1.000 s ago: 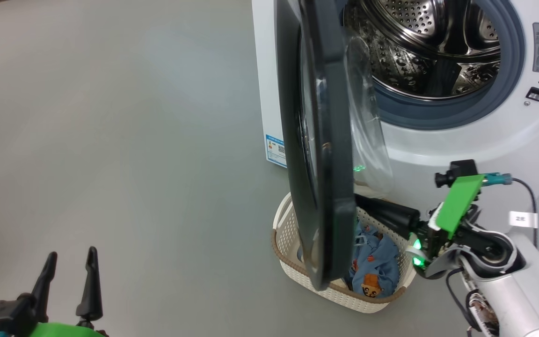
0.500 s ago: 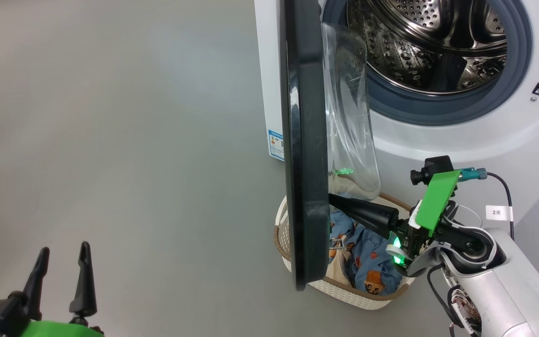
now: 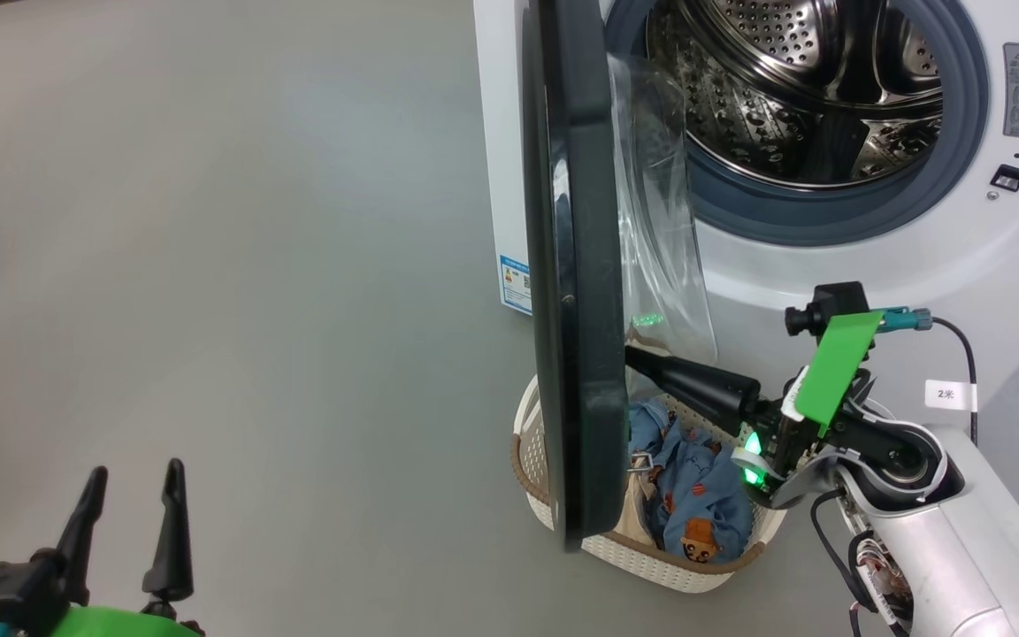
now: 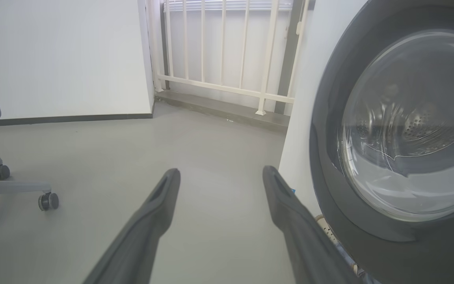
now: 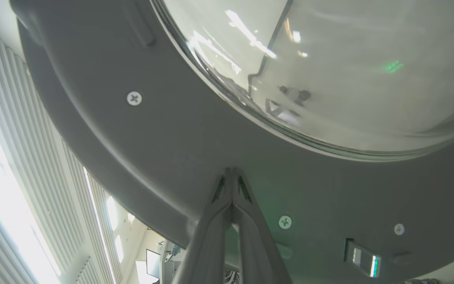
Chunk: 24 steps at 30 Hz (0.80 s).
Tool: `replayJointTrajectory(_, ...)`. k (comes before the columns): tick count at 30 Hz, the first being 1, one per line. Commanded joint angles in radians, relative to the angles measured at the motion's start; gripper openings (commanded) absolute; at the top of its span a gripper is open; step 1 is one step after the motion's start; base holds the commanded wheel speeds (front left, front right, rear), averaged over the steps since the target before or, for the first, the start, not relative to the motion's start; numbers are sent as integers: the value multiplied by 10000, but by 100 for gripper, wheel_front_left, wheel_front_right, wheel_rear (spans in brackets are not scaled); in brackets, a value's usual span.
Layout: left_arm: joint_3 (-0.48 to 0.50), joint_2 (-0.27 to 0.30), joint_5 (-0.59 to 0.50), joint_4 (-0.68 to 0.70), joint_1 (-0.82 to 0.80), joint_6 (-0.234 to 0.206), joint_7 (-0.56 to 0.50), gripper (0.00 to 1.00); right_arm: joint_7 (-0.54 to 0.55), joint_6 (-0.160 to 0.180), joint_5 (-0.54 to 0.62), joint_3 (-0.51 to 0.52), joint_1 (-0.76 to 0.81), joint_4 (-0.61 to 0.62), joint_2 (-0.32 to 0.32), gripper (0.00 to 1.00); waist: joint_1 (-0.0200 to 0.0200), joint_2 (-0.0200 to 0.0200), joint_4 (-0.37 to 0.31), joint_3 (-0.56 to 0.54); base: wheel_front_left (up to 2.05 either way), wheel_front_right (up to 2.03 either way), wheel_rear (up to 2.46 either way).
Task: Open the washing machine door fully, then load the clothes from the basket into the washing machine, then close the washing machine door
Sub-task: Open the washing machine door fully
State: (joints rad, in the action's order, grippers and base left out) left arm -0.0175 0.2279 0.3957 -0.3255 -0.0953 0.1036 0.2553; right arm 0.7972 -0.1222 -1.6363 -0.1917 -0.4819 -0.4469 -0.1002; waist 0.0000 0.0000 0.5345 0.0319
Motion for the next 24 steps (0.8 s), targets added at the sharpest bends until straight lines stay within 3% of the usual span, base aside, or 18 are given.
replayJointTrajectory(1,238,281,-52,195,-253,-33,22,100,-152,-85,46,41,-37,499,43,0,0,0,-25,-42,0,0,0)
replayJointTrajectory(4,139,285,-72,152,-299,-26,-5,100,-302,-85,121,218,128,722,-28,0,0,0,-60,-111,0,0,0)
replayJointTrajectory(8,-10,319,-83,35,-367,4,-32,100,-461,-85,135,450,447,1249,-57,50,0,0,-143,-253,0,0,0)
replayJointTrajectory(9,-69,316,-94,19,-381,12,-53,100,-529,-85,173,512,554,1420,-83,85,0,0,-170,-301,0,0,0)
replayJointTrajectory(10,-69,316,-94,19,-381,12,-53,100,-529,-85,173,512,554,1420,-83,85,0,0,-170,-301,0,0,0)
replayJointTrajectory(11,-153,324,-113,9,-389,21,-85,100,-683,-85,327,578,772,1785,-137,100,0,0,-275,-366,0,0,0)
replayJointTrajectory(24,-236,245,6,14,-389,3,-39,100,-2545,-85,2330,38,1460,4077,-294,100,0,0,-1715,-355,0,0,0)
